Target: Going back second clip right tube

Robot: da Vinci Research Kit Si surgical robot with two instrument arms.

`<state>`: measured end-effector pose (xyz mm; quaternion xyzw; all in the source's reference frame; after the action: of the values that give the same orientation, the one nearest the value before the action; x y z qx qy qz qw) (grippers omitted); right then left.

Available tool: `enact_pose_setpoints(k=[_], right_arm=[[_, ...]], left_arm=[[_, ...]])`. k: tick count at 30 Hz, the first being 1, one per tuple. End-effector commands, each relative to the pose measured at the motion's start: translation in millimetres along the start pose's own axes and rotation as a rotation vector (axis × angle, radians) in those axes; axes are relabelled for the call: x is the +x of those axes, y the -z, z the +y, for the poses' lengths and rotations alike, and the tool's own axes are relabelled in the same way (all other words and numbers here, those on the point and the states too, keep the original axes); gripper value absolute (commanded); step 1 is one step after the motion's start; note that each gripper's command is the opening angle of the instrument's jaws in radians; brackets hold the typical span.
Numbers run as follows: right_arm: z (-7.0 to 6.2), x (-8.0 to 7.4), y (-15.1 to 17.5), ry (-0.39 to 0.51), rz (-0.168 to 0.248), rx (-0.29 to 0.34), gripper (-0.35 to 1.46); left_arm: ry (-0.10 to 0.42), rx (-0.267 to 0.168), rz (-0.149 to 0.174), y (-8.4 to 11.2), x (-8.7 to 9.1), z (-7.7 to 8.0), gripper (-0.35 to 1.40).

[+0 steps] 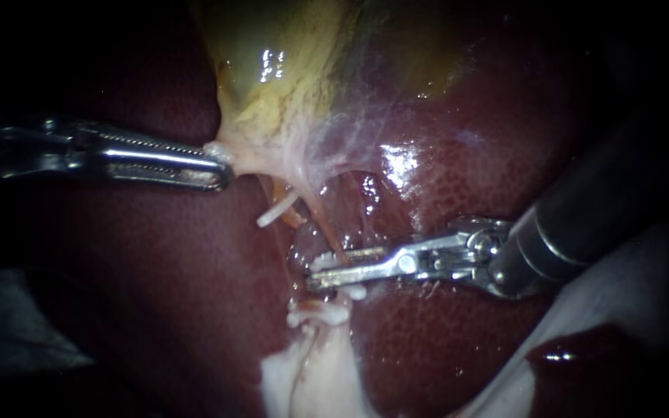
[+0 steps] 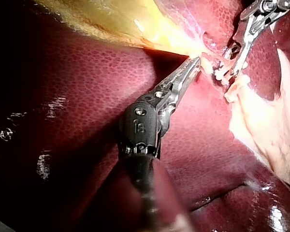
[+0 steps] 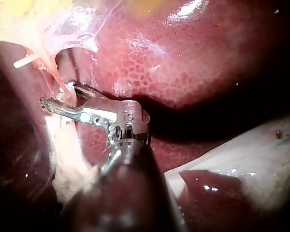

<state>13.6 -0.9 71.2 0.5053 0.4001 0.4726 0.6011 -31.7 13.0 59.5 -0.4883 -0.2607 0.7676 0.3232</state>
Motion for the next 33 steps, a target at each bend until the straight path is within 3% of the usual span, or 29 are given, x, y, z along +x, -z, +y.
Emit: enact_pose_setpoints(k=[1,4,10,14,23,29,33], right_arm=[[-0.1,0.0,0.0,-0.008,0.000,0.006,0.49],[-0.6,0.2,-0.1,-0.010,0.004,0.012,0.49],[-2.0,1.5,0.4,0.315,-0.002,0.013,0.50],[-3.2,1.8,0.5,0.446,-0.005,0.017,0.50],[-4.8,0.8,-0.3,0.637,-0.024,0.035,0.50],[-5.3,0.6,-1.2,0.705,-0.069,0.086,0.50],[-5.1,0.4,-2.9,0.718,-0.071,0.109,0.50]], left_arm=[[0.000,0.000,0.000,0.0,0.0,0.0,-0.35],[0.000,0.000,0.000,0.0,0.0,0.0,-0.35],[0.000,0.000,0.000,0.1,0.0,0.0,-0.35],[0.000,-0.001,0.000,0.1,0.0,0.0,-0.35],[0.000,0.000,0.000,0.1,0.0,0.0,-0.35],[0.000,0.000,0.000,0.1,0.0,0.0,-0.35],[0.000,0.000,0.000,0.0,0.0,0.0,-0.35]])
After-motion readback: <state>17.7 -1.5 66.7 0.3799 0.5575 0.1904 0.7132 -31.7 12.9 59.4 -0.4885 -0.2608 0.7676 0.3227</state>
